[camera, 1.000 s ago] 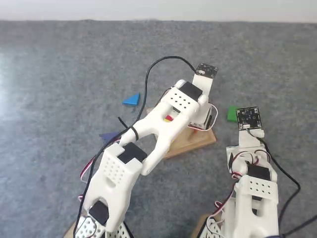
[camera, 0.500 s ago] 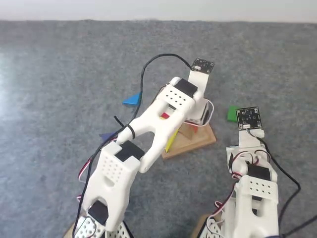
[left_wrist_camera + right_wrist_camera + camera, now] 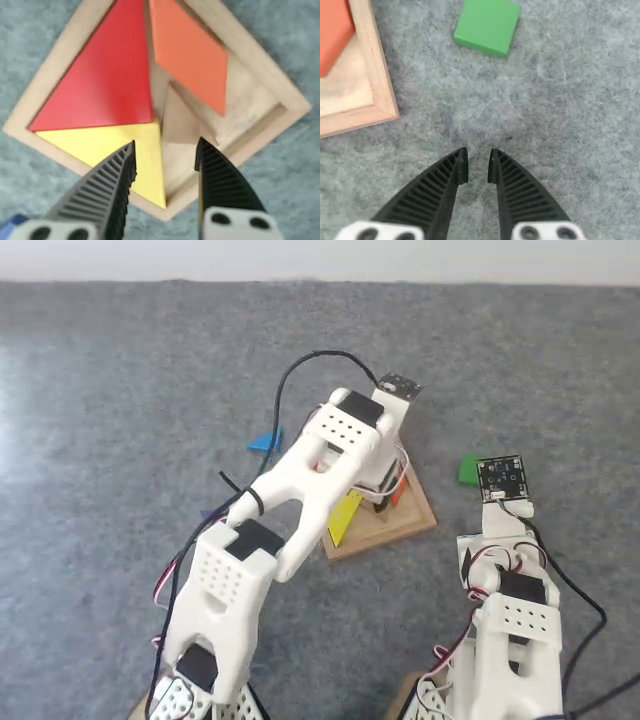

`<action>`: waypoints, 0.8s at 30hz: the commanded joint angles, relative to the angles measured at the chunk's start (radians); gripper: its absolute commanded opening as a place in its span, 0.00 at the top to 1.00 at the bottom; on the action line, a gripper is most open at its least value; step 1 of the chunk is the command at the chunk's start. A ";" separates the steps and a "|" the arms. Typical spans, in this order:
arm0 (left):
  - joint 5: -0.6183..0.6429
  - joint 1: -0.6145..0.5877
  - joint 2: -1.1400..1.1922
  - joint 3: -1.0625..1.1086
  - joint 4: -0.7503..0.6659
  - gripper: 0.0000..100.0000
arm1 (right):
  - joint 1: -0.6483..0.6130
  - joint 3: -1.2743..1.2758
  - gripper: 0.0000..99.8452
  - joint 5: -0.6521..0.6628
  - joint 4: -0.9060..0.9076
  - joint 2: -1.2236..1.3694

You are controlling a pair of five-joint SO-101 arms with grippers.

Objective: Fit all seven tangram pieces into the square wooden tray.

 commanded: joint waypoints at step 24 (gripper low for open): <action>-0.284 -0.017 -0.356 0.659 -0.637 0.81 | -0.004 -0.009 0.92 0.009 -0.021 -0.025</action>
